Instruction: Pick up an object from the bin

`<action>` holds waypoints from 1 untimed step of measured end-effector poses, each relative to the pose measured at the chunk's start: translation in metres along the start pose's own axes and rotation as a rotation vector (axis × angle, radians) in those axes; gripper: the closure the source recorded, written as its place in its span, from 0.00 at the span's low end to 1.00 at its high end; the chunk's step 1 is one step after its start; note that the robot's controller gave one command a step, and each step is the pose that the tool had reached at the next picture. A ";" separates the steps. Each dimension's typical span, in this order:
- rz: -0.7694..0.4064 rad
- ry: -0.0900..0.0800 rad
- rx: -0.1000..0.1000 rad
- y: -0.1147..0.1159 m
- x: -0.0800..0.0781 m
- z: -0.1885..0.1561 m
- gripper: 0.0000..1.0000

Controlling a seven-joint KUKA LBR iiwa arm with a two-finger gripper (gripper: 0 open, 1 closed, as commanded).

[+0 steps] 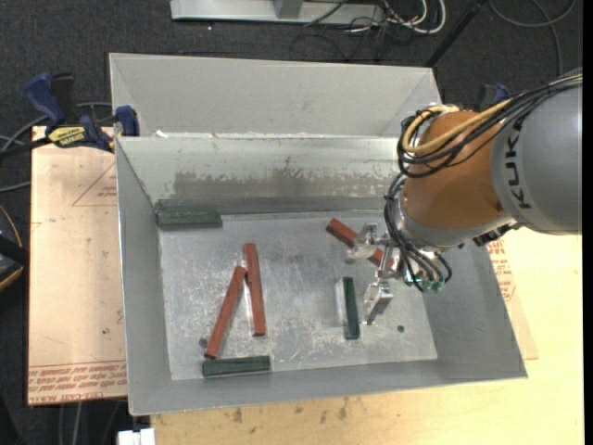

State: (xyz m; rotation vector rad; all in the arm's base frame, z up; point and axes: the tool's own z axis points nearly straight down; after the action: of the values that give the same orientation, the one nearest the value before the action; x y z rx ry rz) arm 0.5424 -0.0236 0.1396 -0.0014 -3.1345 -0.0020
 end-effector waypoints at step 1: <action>-0.001 -0.007 0.000 0.000 -0.002 -0.004 0.00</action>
Offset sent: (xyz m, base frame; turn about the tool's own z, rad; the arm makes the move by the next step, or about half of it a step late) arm -0.0003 0.0204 -0.0696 -0.2022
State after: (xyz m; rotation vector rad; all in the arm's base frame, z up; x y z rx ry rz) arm 0.5443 -0.0236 0.1435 -0.0002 -3.1418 -0.0013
